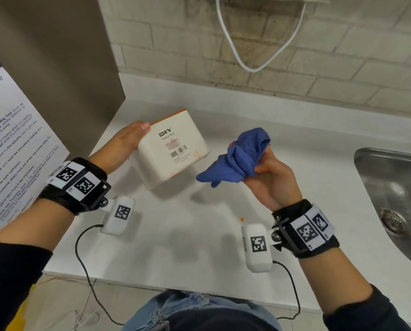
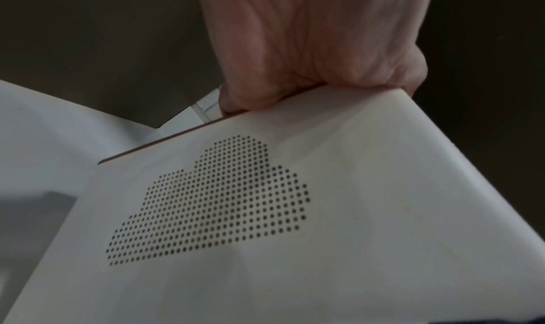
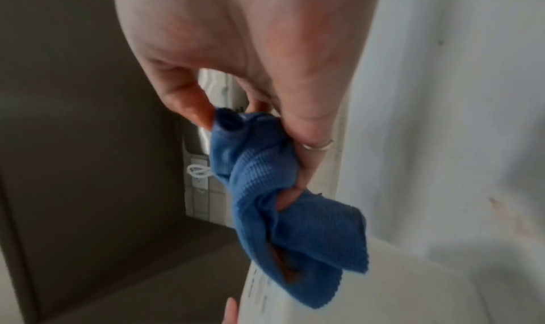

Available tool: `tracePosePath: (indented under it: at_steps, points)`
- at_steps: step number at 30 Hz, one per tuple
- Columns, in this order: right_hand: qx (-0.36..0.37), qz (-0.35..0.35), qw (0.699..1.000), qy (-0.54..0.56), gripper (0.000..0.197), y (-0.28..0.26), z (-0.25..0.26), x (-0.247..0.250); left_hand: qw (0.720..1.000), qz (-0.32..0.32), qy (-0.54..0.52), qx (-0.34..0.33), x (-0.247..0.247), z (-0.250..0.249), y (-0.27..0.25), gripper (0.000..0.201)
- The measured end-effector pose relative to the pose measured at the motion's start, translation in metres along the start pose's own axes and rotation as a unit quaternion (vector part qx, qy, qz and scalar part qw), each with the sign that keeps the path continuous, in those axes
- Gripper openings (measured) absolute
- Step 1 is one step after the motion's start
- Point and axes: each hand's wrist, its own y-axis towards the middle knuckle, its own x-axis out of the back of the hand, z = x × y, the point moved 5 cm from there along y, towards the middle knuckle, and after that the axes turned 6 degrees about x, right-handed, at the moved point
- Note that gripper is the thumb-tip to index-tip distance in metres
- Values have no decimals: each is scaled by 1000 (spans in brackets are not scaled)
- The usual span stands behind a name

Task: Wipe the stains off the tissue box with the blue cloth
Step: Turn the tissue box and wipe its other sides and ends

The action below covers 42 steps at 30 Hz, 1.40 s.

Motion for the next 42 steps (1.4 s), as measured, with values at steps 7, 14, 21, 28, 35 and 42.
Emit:
tracePosePath:
  at_steps: [7,14,21,28,35,42]
  points:
    - [71,-19,942,-328,42,10,17,-11,1000,-5,6,0,2,3,3,65]
    - [224,-112,913,-322,31,29,-16,-53,1000,-7,-2,0,0,1,3,69]
    - [265,-169,876,-365,50,39,-46,-70,998,-27,-33,41,7,7,9,42]
    - [293,-56,884,-359,35,36,-62,-103,995,-44,-72,54,11,6,12,36]
    - [347,181,793,-467,25,27,-63,-119,997,-17,-57,44,10,5,11,61]
    - [388,330,574,-641,13,28,-65,-97,999,-25,-16,17,10,4,10,45]
